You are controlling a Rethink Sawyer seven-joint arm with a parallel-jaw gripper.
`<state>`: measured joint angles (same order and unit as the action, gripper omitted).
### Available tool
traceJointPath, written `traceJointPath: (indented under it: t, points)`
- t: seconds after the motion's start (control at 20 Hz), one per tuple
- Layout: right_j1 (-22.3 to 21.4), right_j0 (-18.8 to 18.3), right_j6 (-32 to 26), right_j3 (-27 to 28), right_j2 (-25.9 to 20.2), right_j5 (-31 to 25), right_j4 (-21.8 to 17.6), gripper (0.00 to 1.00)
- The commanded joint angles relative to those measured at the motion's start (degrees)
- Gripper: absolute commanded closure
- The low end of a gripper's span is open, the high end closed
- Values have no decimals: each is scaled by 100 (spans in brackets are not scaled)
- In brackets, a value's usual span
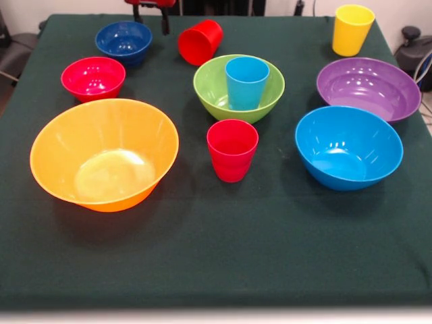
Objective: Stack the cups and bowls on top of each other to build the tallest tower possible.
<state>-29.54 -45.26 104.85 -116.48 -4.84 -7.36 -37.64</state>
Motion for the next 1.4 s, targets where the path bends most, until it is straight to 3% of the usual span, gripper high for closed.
traceJointPath:
  t: [0.05,0.5,0.85,1.1,1.4]
  points:
    - [21,121,-81,239,-397,63,-481,0]
    - [-288,106,-76,71,-507,-186,-505,0]
    - [-293,304,89,51,-309,-92,-527,0]
    - [-525,191,-78,-38,-501,-374,-422,0]
    - [-679,313,43,-122,-480,-415,-310,0]
